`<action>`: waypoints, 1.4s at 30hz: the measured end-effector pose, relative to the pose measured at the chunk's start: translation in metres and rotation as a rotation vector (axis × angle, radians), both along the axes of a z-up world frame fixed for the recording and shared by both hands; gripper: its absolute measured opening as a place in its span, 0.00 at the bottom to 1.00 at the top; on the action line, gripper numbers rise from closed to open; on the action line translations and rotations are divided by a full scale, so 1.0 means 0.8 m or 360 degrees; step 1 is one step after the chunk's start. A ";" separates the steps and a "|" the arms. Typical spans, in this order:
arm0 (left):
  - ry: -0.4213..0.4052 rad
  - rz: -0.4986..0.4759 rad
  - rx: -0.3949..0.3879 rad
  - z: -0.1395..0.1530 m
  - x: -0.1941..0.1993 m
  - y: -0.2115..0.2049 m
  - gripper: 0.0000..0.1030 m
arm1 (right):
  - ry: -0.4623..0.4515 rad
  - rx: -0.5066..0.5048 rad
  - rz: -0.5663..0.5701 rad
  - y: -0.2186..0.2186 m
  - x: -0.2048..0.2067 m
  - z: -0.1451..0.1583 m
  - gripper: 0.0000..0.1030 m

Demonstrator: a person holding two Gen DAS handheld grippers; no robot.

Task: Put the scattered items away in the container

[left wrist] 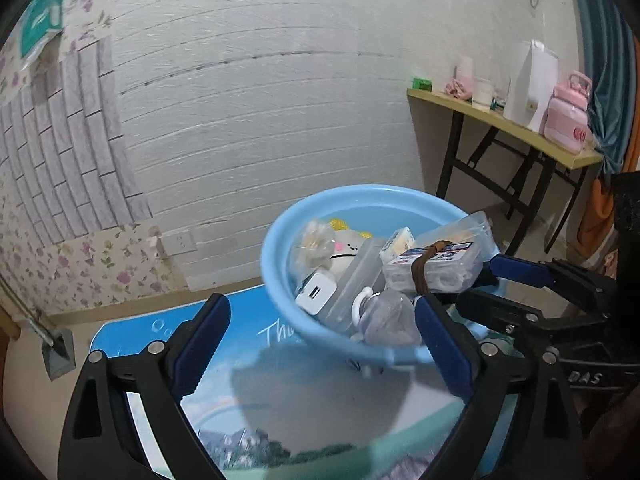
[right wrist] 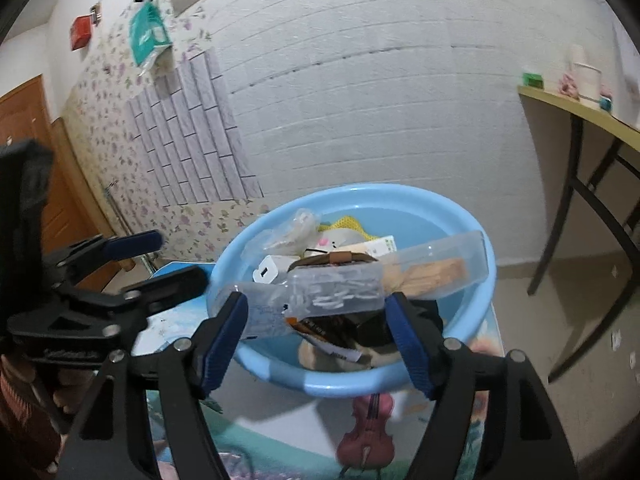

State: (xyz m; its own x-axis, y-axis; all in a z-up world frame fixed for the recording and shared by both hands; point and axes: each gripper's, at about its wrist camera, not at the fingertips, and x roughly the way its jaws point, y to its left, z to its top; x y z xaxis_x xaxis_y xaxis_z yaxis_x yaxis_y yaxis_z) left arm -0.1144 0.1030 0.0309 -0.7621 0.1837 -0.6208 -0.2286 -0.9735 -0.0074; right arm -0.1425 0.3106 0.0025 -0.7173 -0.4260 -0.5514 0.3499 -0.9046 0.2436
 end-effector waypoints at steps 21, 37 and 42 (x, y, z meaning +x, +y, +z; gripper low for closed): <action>0.0065 0.0324 0.0027 0.028 0.089 -0.083 1.00 | -0.0004 0.0138 -0.0087 -0.072 0.065 0.039 0.98; 0.0041 0.0287 0.0107 0.016 0.098 -0.093 1.00 | 0.0017 0.0184 -0.0082 -0.091 0.077 0.034 1.00; 0.0052 0.0251 0.0080 0.016 0.097 -0.086 1.00 | 0.0021 0.0193 -0.0089 -0.092 0.078 0.032 1.00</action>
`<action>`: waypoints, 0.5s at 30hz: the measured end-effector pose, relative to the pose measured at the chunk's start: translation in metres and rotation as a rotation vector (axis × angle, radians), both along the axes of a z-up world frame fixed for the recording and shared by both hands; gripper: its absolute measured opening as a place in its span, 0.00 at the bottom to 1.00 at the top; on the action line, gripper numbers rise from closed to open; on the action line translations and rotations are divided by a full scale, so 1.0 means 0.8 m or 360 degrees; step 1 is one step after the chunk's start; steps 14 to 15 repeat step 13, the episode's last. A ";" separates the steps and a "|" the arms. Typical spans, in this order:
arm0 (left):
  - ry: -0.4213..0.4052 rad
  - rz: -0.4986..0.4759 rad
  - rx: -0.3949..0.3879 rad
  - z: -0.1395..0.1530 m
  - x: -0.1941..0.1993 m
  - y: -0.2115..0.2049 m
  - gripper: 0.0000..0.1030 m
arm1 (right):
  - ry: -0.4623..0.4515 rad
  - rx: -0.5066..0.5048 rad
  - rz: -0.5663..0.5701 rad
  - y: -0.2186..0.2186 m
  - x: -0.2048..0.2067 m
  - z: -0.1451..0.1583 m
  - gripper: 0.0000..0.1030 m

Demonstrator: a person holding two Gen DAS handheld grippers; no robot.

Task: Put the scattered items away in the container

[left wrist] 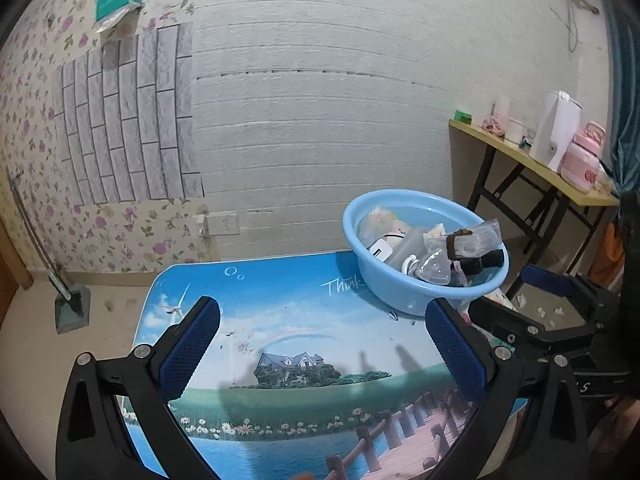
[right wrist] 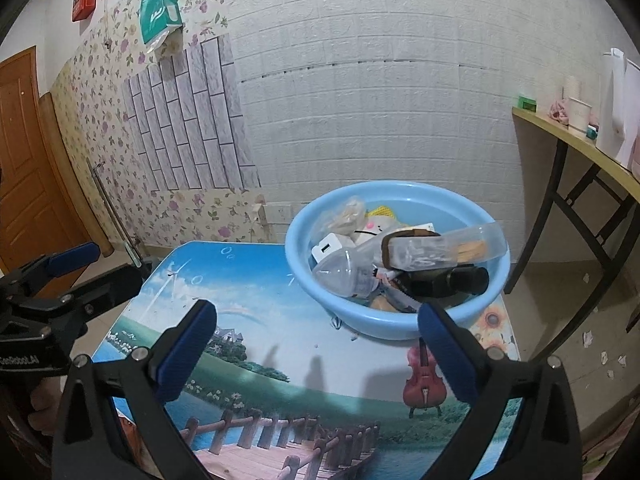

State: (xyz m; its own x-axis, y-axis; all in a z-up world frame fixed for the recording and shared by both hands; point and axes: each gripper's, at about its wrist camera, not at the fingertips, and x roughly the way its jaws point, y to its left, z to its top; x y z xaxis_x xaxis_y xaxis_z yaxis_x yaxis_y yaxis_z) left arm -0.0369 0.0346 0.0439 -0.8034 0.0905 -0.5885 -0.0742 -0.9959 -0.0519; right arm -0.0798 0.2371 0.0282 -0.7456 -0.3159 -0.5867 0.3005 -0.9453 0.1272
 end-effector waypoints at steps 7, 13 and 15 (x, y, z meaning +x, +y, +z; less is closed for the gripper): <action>-0.0037 0.0010 -0.0023 -0.004 -0.005 0.006 1.00 | -0.0013 -0.0002 -0.0014 0.003 -0.004 -0.001 1.00; -0.0023 0.0022 -0.0065 -0.004 0.000 0.009 1.00 | -0.0013 -0.0013 -0.0019 0.007 -0.007 0.000 1.00; -0.0023 0.0022 -0.0065 -0.004 0.000 0.009 1.00 | -0.0013 -0.0013 -0.0019 0.007 -0.007 0.000 1.00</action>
